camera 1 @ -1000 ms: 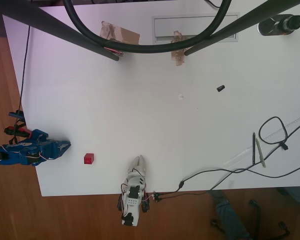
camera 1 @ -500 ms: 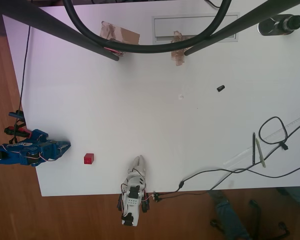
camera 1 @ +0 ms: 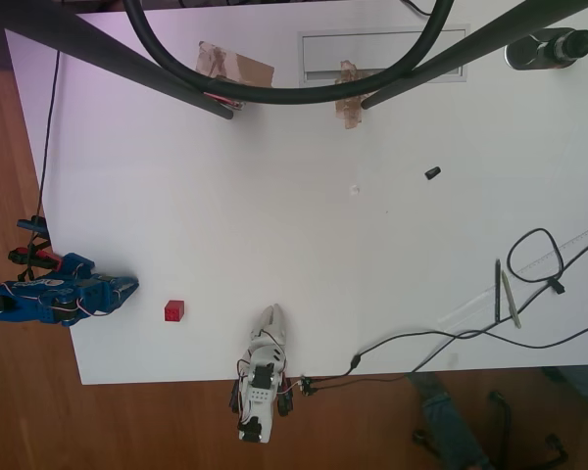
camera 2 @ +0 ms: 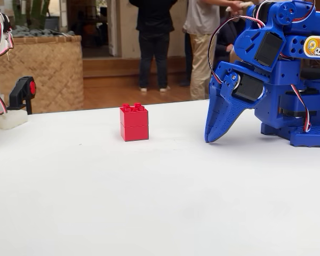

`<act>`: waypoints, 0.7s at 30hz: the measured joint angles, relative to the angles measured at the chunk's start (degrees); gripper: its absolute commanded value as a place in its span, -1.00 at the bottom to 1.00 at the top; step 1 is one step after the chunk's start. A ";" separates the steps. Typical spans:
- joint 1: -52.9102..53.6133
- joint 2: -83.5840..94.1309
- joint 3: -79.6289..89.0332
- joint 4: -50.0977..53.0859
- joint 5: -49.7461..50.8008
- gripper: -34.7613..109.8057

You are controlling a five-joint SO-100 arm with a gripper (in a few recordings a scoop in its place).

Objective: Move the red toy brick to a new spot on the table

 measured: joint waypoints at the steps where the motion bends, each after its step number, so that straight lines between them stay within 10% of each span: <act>1: 0.00 0.00 0.00 0.00 0.00 -0.52; 21: 4.66 -34.98 -21.53 -20.48 -4.92 -0.45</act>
